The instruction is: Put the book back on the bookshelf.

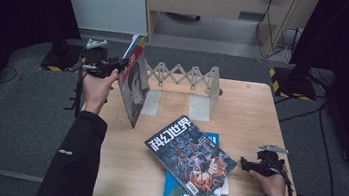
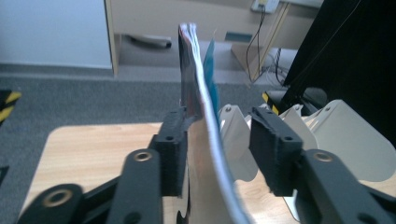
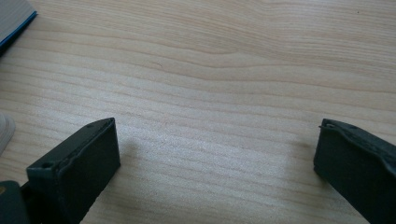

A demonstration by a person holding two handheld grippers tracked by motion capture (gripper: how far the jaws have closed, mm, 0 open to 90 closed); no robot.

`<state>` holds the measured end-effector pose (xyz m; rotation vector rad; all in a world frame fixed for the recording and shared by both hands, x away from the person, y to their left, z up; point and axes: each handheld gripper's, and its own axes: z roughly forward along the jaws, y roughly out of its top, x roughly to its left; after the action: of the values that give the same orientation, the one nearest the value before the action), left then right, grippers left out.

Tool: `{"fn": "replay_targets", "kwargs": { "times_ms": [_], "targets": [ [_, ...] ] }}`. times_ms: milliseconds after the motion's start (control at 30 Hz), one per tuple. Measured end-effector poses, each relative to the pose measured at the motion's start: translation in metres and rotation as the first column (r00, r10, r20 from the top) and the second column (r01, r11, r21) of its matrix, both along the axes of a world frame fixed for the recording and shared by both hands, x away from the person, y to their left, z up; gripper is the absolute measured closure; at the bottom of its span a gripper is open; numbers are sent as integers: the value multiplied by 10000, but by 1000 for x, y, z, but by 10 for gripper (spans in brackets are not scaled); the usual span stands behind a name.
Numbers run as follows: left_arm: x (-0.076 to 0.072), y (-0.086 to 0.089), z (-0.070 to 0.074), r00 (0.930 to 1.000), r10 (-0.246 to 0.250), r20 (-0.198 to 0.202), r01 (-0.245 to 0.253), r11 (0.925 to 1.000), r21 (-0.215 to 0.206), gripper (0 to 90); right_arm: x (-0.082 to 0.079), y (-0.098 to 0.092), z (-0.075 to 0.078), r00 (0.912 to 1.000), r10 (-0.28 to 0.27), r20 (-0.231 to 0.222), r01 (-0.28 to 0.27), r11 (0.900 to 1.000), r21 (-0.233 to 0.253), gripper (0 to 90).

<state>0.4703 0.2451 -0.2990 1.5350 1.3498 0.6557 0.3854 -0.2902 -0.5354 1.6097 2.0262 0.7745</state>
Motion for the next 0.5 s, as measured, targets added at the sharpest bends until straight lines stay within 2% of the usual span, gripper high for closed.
{"fn": "replay_targets", "kwargs": {
  "times_ms": [100,233,333,367,433,500],
  "targets": [
    [-6,3,3,9998,5,213,-4,10000,-68,491,0,0,1,10000,39,-31,-39,10000,-38,17],
    [-24,12,6,9973,-152,724,181,9990,-404,444,-1,0,3,9999,4,-107,-3,10000,95,52],
    [-35,17,5,9956,-236,908,281,9984,-483,419,-1,1,6,9995,-21,-325,27,9998,210,66],
    [-41,19,3,9945,-304,1000,367,9974,-623,416,-1,1,7,9994,-32,-332,40,9997,256,68],
    [-44,20,3,9937,-340,1068,417,9966,-706,411,-1,2,8,9995,-26,-314,36,9995,315,70],
    [-57,24,-4,9914,-487,1213,591,9948,-831,410,-2,3,13,9999,-70,-80,74,9989,464,75]
  ]
}}
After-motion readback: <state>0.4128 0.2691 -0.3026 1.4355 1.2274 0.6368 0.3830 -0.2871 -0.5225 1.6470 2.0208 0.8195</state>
